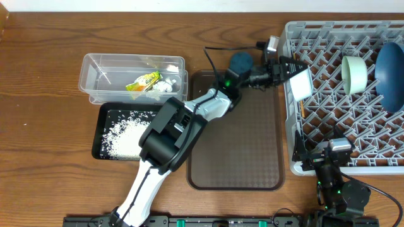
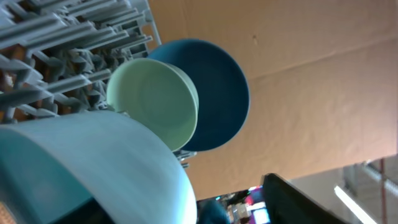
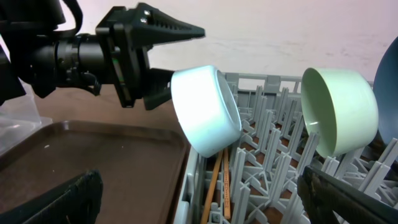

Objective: Sort waste into correct bins and load items into the dishwasher rack
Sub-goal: 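Carry the emptied white bowl with the left gripper to the dish rack, then release the white bowl into the rack's front left slot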

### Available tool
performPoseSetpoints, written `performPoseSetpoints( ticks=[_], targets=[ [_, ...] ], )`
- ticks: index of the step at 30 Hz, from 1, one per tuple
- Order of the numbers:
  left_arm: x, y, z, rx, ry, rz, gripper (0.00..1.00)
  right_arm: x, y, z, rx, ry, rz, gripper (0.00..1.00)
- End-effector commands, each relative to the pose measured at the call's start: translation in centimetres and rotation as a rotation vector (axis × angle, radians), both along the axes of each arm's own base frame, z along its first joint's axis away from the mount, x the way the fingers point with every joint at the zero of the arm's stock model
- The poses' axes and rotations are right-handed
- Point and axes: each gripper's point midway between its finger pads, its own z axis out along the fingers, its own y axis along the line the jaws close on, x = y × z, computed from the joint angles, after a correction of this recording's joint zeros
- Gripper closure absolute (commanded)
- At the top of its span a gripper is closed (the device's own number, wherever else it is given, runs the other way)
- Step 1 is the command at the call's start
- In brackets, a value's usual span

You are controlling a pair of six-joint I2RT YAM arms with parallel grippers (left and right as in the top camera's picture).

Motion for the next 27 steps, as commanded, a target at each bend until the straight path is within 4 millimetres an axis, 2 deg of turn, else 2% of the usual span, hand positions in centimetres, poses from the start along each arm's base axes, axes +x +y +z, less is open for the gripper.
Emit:
performPoseSetpoints(
  ticks=[1, 5, 11, 17, 20, 24, 27],
  targets=[
    [1.1, 1.0, 0.9, -0.013, -0.022, 0.000, 0.30, 0.0, 0.0, -0.1, -0.001, -0.001, 0.003, 0.01],
    [1.1, 1.2, 0.8, -0.008, -0.023, -0.009, 0.21, 0.0, 0.0, -0.1, -0.001, -0.001, 0.003, 0.01],
    [0.8, 1.0, -1.7, 0.081, -0.016, -0.022, 0.17, 0.0, 0.0, -0.1, -0.001, -0.001, 0.003, 0.01],
    [0.1, 0.3, -1.8, 0.089, -0.054, -0.039, 0.17, 0.0, 0.0, -0.1, -0.001, -0.001, 0.003, 0.01],
    [0.1, 0.4, -2.2, 0.104, -0.068, -0.038, 0.13, 0.0, 0.0, -0.1, -0.001, -0.001, 0.003, 0.01],
    [1.0, 1.2, -2.0, 0.101, -0.075, -0.022, 0.11, 0.0, 0.0, -0.1, -0.001, -0.001, 0.003, 0.01],
    [1.9, 2.6, -0.9, 0.082, -0.102, -0.019, 0.11, 0.0, 0.0, -0.1, -0.001, -0.001, 0.003, 0.01]
  ],
)
